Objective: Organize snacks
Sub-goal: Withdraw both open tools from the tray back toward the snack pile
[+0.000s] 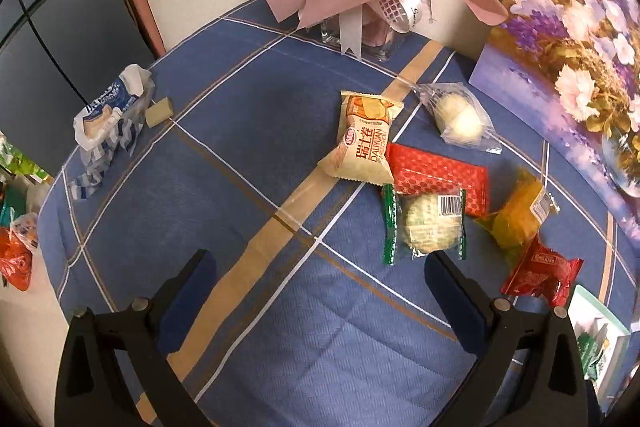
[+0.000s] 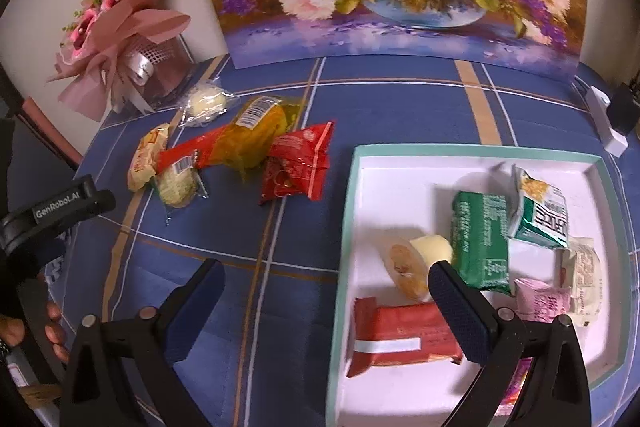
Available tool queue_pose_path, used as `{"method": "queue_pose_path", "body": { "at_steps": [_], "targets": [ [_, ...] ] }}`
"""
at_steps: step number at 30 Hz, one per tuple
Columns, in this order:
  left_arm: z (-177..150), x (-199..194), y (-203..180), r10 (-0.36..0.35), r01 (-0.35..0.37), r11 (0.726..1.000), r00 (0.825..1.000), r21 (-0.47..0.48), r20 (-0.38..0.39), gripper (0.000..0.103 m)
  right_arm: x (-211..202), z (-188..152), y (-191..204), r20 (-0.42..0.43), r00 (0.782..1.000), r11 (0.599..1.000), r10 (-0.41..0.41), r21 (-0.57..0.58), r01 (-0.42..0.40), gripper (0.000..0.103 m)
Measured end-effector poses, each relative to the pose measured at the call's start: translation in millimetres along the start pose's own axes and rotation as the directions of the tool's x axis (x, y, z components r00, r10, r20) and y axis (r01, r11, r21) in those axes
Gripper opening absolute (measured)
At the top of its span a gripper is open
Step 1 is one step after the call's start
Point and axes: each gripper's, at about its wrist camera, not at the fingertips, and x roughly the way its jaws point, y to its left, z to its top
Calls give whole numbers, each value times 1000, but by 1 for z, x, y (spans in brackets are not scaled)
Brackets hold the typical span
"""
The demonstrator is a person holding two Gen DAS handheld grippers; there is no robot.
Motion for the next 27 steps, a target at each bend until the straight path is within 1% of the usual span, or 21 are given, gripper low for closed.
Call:
{"method": "queue_pose_path", "body": {
  "at_steps": [5,9,15,18,23,27],
  "targets": [
    [8,11,4,-54,54,999,998,-6,-18,103,9,10,9,-2,1000,1000,1,-2,-1,103],
    [11,21,4,-77,77,997,996,0,-41,103,17,22,15,-3,1000,1000,1,-4,-1,103],
    [14,35,-6,-124,125,992,990,7,-65,103,25,48,12,-10,1000,999,20,26,-19,102],
    [15,41,-15,-160,162,987,984,20,-76,103,29,63,12,-14,1000,1000,10,25,-10,102],
    [12,50,-35,-177,183,981,979,60,-98,103,43,79,16,-48,999,1000,9,21,-8,95],
    [11,57,-46,-195,204,976,974,77,-115,103,58,82,18,-86,996,1000,12,12,-11,90]
  ]
}}
